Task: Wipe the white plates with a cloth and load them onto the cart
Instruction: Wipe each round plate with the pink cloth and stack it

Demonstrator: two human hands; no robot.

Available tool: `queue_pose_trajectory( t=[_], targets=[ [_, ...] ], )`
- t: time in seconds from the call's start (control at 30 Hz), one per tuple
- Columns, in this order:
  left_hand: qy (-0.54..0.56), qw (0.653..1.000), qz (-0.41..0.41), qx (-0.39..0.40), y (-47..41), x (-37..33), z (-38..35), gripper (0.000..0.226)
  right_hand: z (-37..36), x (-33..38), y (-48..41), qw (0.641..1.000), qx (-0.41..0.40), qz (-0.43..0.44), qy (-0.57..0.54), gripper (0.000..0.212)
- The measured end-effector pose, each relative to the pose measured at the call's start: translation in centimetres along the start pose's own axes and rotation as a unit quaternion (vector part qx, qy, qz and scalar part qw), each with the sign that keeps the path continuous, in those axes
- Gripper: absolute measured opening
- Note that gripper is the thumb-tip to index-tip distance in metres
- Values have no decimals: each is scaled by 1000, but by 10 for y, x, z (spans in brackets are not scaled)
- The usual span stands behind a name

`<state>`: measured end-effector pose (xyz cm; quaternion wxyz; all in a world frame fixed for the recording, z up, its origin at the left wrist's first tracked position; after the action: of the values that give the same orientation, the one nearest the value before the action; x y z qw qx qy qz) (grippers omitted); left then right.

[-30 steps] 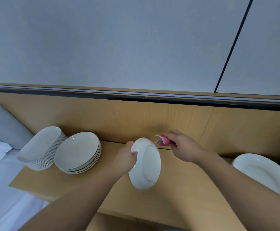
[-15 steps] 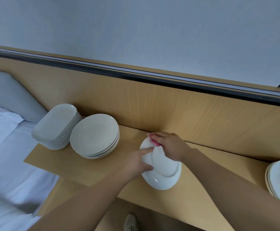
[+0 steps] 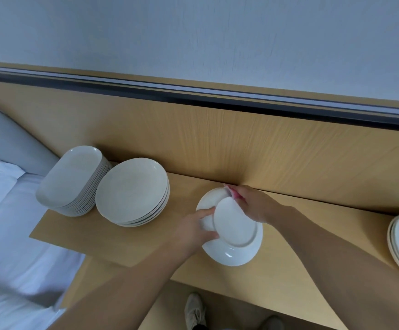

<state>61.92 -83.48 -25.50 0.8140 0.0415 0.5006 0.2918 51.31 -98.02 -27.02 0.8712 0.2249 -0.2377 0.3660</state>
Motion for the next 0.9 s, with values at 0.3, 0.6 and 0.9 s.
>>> queue_pose_trajectory(
  t=[0.3,0.6,0.9],
  targets=[
    [-72,997,10,30,4,7,-7,78,-15,-45,47,987,-65,-100,-104,46],
    [-154,986,22,66,-13,10,-15,99,-13,-34,13,992,14,-45,-116,43],
    [-145,988,45,13,-6,19,-17,102,-11,-35,31,990,-59,-64,-114,47]
  ],
)
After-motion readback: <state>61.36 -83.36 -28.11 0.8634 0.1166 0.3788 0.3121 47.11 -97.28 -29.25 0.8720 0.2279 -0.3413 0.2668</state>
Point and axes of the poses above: each hand's wrist, its own y-axis away from the middle knuckle, its own z-axis out of the back of the hand, x = y × z, the point moved 10 cm from there along -y, towards the middle knuckle, and after that the axes turned 8 degrees about -x, right-handed, at the moved point
